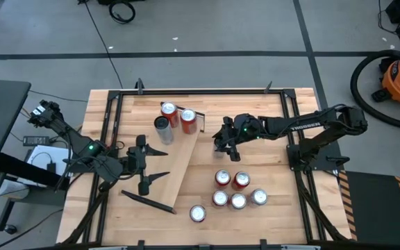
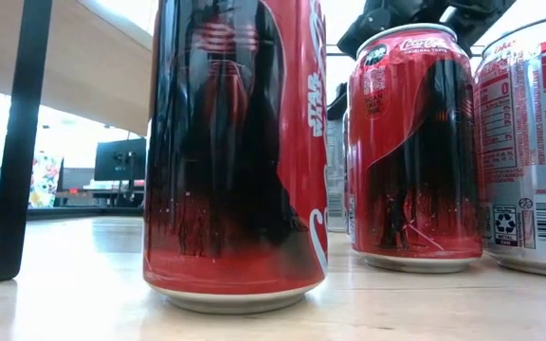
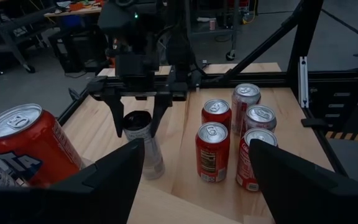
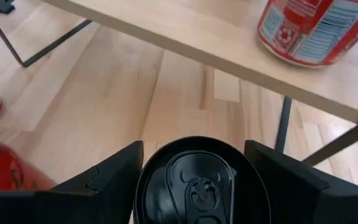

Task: Place canned beverage on shelf
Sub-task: Put the white soda can on the shelf

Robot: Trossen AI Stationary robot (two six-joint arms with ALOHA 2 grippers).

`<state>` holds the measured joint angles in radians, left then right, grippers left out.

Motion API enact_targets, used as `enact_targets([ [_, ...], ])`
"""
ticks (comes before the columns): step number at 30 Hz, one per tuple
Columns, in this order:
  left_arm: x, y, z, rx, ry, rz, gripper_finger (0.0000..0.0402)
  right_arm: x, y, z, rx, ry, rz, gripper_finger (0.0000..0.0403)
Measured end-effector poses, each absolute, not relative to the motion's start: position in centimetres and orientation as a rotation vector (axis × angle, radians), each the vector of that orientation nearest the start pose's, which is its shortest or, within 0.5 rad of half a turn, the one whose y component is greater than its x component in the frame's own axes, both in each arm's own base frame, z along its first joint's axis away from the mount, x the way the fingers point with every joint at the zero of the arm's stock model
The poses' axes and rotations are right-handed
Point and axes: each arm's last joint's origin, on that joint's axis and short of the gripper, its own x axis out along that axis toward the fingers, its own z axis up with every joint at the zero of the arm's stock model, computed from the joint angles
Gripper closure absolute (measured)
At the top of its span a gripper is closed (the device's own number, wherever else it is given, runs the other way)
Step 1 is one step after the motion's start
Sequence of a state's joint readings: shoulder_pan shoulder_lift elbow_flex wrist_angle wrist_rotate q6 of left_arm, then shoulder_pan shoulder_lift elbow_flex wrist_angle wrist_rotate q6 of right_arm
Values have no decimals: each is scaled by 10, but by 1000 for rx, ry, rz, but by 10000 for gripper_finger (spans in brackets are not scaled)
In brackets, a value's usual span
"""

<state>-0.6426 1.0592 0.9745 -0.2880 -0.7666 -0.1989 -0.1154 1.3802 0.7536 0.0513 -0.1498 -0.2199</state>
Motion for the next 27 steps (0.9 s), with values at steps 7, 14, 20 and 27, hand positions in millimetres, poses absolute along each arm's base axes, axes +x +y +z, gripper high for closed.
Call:
enact_targets([
  [7, 190, -117, 340, 45, 270, 150, 100, 285, -29, 220, -160, 570, 52, 69],
  [14, 190, -117, 340, 45, 271, 150, 100, 293, -20, 244, -199, 580, 40, 50],
  [20, 190, -117, 340, 47, 273, 150, 100, 291, -6, 244, -250, 673, -7, 50],
  [27, 190, -117, 340, 46, 273, 150, 100, 286, 2, 239, -332, 754, -133, 50],
])
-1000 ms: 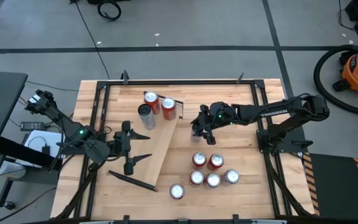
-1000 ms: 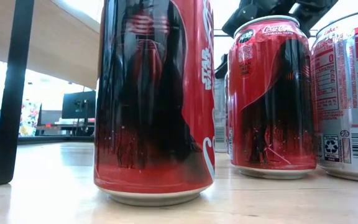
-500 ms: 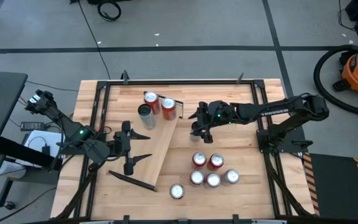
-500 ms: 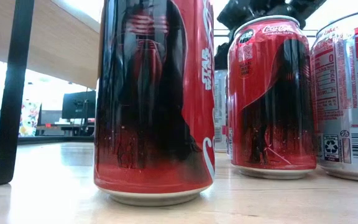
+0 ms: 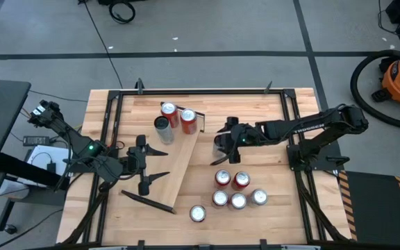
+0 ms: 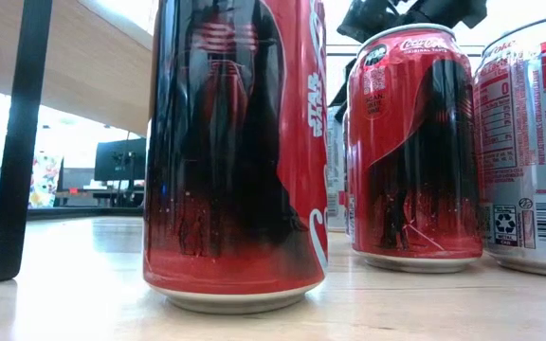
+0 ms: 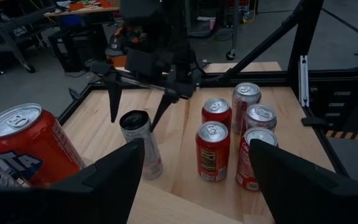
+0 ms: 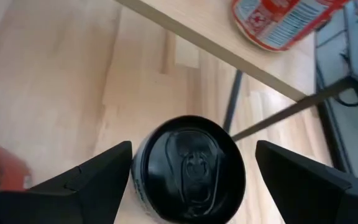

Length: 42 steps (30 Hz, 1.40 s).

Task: Place canned beverage on shelf
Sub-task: Put the white soda can on the shelf

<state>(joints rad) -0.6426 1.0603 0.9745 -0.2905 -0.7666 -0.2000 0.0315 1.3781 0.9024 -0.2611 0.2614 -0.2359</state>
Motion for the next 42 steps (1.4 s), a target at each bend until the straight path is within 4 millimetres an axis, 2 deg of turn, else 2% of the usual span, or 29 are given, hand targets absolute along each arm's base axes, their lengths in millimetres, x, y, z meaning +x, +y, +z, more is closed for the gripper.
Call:
enact_targets([
  [8, 190, -117, 340, 39, 272, 151, 100, 275, -3, 231, -420, 904, -268, 51],
  [15, 190, -117, 340, 40, 274, 151, 100, 266, -10, 229, -557, 994, -509, 51],
  [19, 190, -117, 340, 42, 276, 151, 100, 260, -13, 229, -572, 1015, -657, 51],
  [23, 190, -117, 339, 41, 281, 152, 100, 259, -12, 227, -476, 1014, -644, 51],
  [30, 190, -117, 339, 38, 282, 153, 100, 261, -7, 223, -154, 979, -535, 51],
  [35, 190, -117, 339, 32, 282, 154, 100, 266, -7, 224, 27, 863, -609, 51],
  [42, 190, -117, 339, 22, 282, 156, 100, 268, -14, 210, 137, 690, -701, 51],
])
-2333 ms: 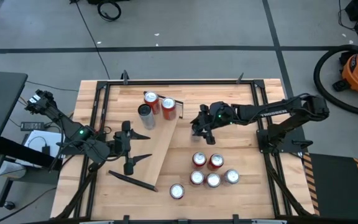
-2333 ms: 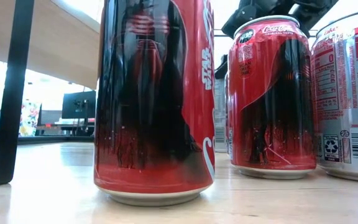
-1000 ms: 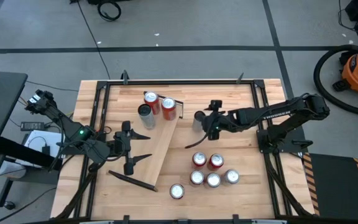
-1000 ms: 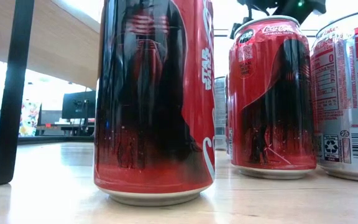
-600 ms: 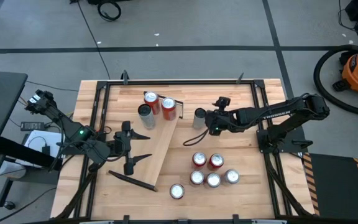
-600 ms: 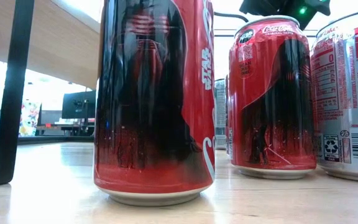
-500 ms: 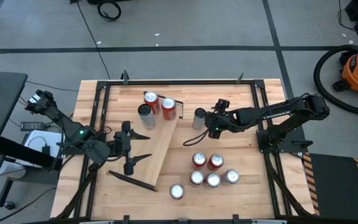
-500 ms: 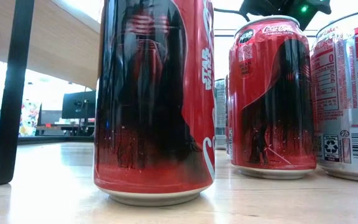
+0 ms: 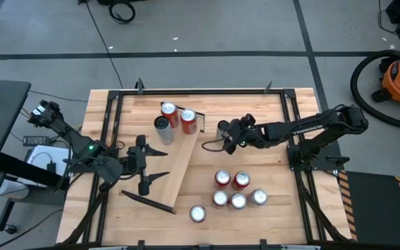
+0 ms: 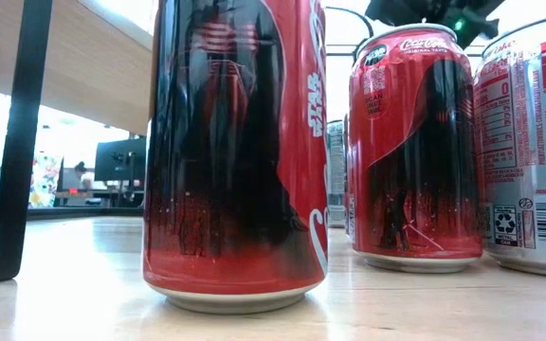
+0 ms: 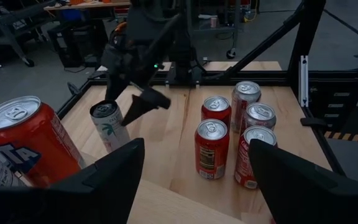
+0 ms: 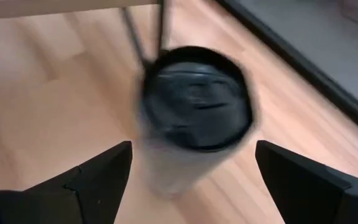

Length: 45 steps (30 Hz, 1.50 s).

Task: Place canned beverage on shelf
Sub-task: Put the white soda can on the shelf

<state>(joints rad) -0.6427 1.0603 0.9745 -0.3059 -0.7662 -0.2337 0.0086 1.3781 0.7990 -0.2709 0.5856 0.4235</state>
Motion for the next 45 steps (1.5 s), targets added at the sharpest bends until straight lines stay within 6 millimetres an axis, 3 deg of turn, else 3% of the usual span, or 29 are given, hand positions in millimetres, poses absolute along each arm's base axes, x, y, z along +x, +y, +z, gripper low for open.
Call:
enact_targets([
  [6, 190, -117, 338, 26, 286, 156, 100, 270, -21, 202, 142, 590, -683, 51],
  [14, 190, -117, 338, 25, 286, 156, 100, 262, -26, 194, 79, 707, -716, 51],
  [25, 190, -117, 338, 26, 286, 156, 100, 241, -32, 185, -75, 847, -949, 51],
  [34, 190, -117, 338, 20, 286, 157, 100, 256, -25, 191, -4, 758, -771, 51],
  [40, 189, -117, 337, 21, 296, 160, 100, 258, -35, 194, 10, 728, -786, 51],
  [45, 189, -117, 337, 15, 300, 161, 100, 250, -44, 191, 62, 614, -677, 51],
])
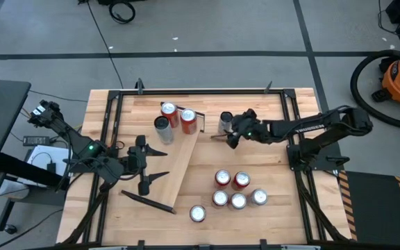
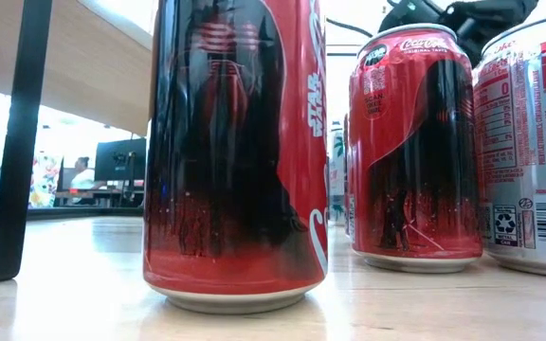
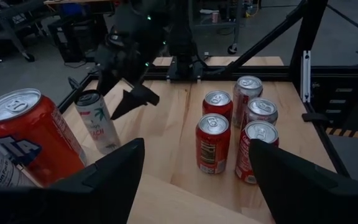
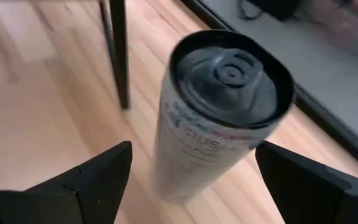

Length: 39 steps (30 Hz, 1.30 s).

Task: Place canned beverage on shelf
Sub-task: Put the white soda can on the shelf

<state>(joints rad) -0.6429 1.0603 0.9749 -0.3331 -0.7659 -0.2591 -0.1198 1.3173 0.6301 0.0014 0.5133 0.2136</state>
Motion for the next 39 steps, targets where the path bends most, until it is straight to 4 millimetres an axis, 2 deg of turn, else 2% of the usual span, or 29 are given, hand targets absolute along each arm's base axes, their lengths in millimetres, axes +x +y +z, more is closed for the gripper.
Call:
enact_targets([
  [5, 189, -116, 337, 7, 299, 163, 100, 233, -59, 183, 107, 484, -596, 51],
  [10, 189, -117, 337, 6, 299, 163, 100, 229, -68, 180, 110, 445, -512, 51],
  [14, 189, -117, 337, 6, 299, 163, 100, 231, -71, 184, 40, 419, -507, 50],
  [24, 189, -116, 337, 6, 299, 165, 100, 232, -77, 190, 41, 352, -488, 50],
  [30, 193, -113, 335, 8, 306, 189, 100, 241, -83, 183, 51, 308, -443, 50],
  [39, 194, -111, 334, 12, 313, 194, 100, 250, -91, 170, 41, 286, -466, 55],
])
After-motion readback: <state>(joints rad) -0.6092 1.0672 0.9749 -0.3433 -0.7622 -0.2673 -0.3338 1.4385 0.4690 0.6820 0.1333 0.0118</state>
